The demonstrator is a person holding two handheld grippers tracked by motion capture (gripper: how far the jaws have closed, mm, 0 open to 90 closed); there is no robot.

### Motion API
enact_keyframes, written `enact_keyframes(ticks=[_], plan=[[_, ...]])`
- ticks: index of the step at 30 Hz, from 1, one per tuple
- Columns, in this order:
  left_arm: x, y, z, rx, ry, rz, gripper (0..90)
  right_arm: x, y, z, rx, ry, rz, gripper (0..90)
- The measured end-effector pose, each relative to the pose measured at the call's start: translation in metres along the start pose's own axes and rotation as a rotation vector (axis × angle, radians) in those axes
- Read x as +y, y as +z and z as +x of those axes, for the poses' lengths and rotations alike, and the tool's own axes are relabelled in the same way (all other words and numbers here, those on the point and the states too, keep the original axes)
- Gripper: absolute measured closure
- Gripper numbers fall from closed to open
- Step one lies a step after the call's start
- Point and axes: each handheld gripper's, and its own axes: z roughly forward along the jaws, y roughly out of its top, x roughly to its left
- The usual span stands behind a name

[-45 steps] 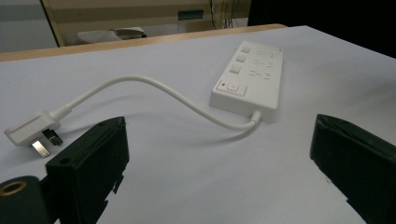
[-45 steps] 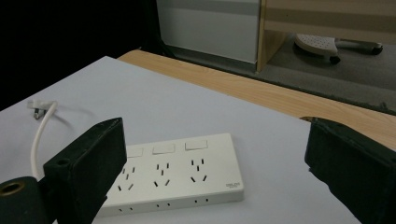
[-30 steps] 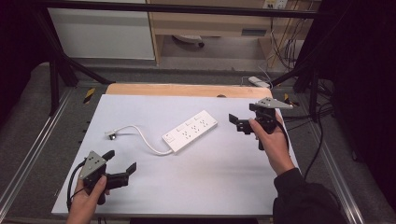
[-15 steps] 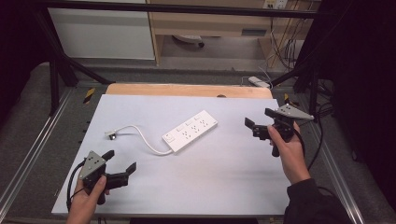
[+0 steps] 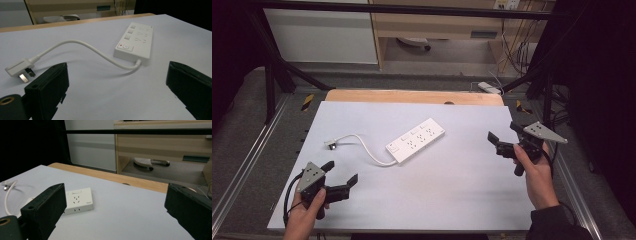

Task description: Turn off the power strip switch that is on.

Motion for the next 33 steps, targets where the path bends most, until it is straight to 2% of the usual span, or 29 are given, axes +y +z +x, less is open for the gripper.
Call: enact_keyframes(ticks=[6,18,24,33], plan=[[0.000,0.000,0.000,-0.002,0.001,-0.001,4.7,-0.014,-0.012,-0.002,-0.018,0.010,-0.014,4.0],[0.000,0.000,0.000,-0.007,-0.012,-0.001,4.7,-0.052,-0.027,-0.004,-0.042,0.018,0.002,3.9],[0.000,0.000,0.000,-0.006,-0.012,-0.002,4.7,-0.066,-0.029,0.000,-0.033,0.009,0.026,3.6],[0.000,0.000,-0.001,-0.004,-0.004,-0.001,4.7,-0.085,-0.022,0.013,0.017,-0.015,0.077,3.7]])
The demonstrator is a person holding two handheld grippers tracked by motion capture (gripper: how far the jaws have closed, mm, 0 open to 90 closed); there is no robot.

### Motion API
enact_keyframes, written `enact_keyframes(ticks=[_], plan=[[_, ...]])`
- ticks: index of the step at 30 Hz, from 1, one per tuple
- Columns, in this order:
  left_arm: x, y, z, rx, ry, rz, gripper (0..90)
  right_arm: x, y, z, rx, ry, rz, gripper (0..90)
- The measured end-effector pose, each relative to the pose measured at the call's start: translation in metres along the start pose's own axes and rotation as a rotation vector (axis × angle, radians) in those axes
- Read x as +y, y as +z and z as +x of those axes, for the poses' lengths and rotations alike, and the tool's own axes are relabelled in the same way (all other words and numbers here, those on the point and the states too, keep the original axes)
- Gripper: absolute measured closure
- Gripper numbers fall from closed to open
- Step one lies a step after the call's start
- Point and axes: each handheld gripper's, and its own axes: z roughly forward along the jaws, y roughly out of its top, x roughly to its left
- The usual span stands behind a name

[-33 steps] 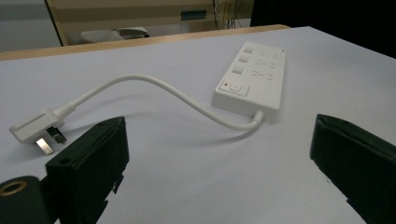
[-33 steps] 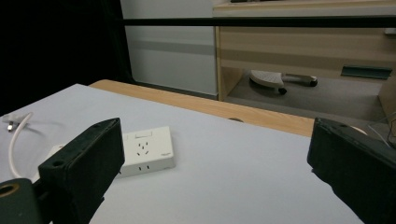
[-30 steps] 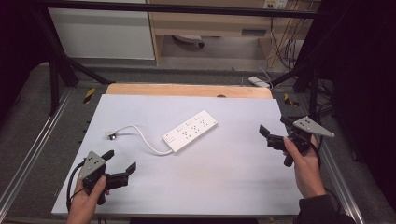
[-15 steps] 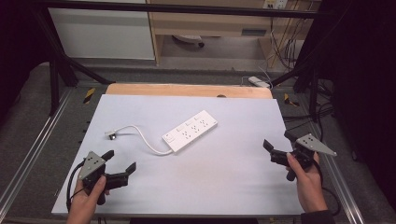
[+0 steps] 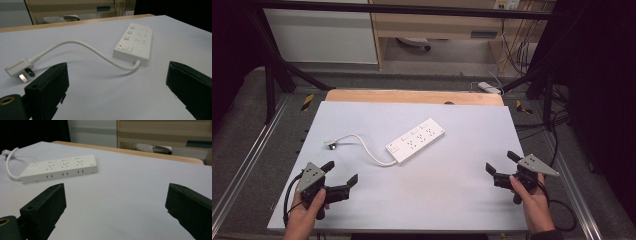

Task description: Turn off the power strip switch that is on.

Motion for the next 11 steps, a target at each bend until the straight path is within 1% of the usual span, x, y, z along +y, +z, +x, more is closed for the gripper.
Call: enact_keyframes(ticks=[3,4,5,6,8,10,11], plan=[[0.000,0.000,0.000,0.000,0.001,0.001,4.7,-0.005,0.006,0.006,0.026,0.003,0.026,3.6],[0.000,0.001,-0.001,-0.006,-0.004,0.002,4.8,-0.007,0.008,0.008,0.032,-0.001,0.036,3.6],[0.000,0.001,-0.001,-0.006,-0.004,0.002,4.7,-0.009,0.013,0.010,0.046,-0.006,0.056,3.6],[0.000,0.000,0.000,0.000,0.001,0.001,4.7,-0.011,0.015,0.011,0.052,-0.006,0.068,3.8],[0.000,0.000,-0.001,-0.002,0.002,0.000,4.8,-0.016,0.024,0.015,0.069,-0.008,0.105,3.8],[0.000,0.000,-0.001,-0.001,0.001,0.000,4.7,-0.019,0.031,0.018,0.075,-0.013,0.146,3.8],[0.000,0.001,-0.001,-0.002,0.002,0.001,4.7,-0.019,0.033,0.019,0.071,-0.014,0.162,3.9]])
